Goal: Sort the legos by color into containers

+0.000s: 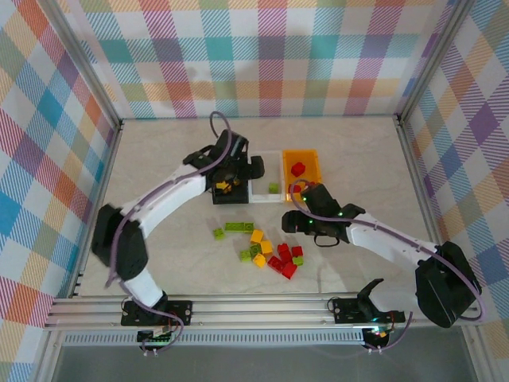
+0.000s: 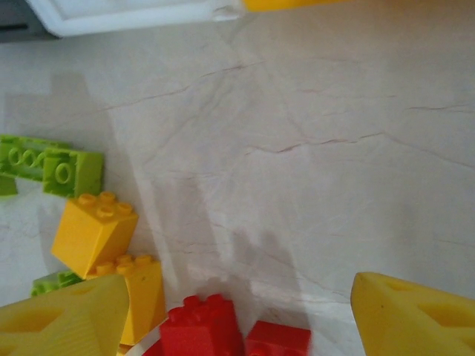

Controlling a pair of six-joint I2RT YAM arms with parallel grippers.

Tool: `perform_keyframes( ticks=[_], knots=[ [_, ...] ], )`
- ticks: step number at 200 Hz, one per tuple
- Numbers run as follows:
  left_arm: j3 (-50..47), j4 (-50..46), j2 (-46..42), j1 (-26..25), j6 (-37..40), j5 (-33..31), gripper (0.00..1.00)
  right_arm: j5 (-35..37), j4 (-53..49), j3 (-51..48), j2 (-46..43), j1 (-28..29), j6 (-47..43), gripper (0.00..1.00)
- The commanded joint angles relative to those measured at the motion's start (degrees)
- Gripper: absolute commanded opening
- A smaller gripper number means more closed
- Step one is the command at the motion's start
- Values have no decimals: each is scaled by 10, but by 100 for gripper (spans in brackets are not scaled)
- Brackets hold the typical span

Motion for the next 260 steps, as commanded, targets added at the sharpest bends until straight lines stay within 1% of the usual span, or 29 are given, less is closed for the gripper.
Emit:
perform_keyframes(
  ticks=[1, 27, 41, 58, 93, 116, 134, 174, 190, 218, 243, 260],
  knots=[
    [-81, 7, -103, -20, -22, -2, 100, -29, 33, 20, 40, 36, 1, 79],
    [-184, -25, -212, -27, -45, -32, 100, -32, 54, 62, 106, 76, 5, 79],
    [-233, -50, -270, -27, -57, -51, 100, -11, 48, 91, 141, 95, 15, 79],
    [-285, -69, -337, -27, -75, -57, 100, 13, 44, 115, 175, 117, 35, 80],
    [-342, -103, -412, -27, -97, -66, 100, 46, 18, 159, 233, 147, 63, 79],
    [-356, -109, -432, -27, -99, -73, 100, 67, -20, 188, 263, 156, 65, 77],
    [-364, -110, -435, -26, -100, -77, 100, 79, -39, 195, 275, 156, 69, 72],
    [-370, -109, -435, -27, -100, -79, 100, 115, -64, 188, 270, 152, 78, 51],
    [-370, -107, -436, -27, -97, -79, 100, 116, -60, 179, 263, 144, 78, 48],
    [-370, -108, -432, -27, -97, -82, 100, 108, -46, 169, 260, 131, 74, 44],
    [-368, -110, -429, -27, -97, -86, 100, 102, -18, 163, 255, 129, 62, 36],
    [-370, -112, -430, -27, -98, -90, 100, 102, -10, 164, 239, 128, 48, 32]
  ],
)
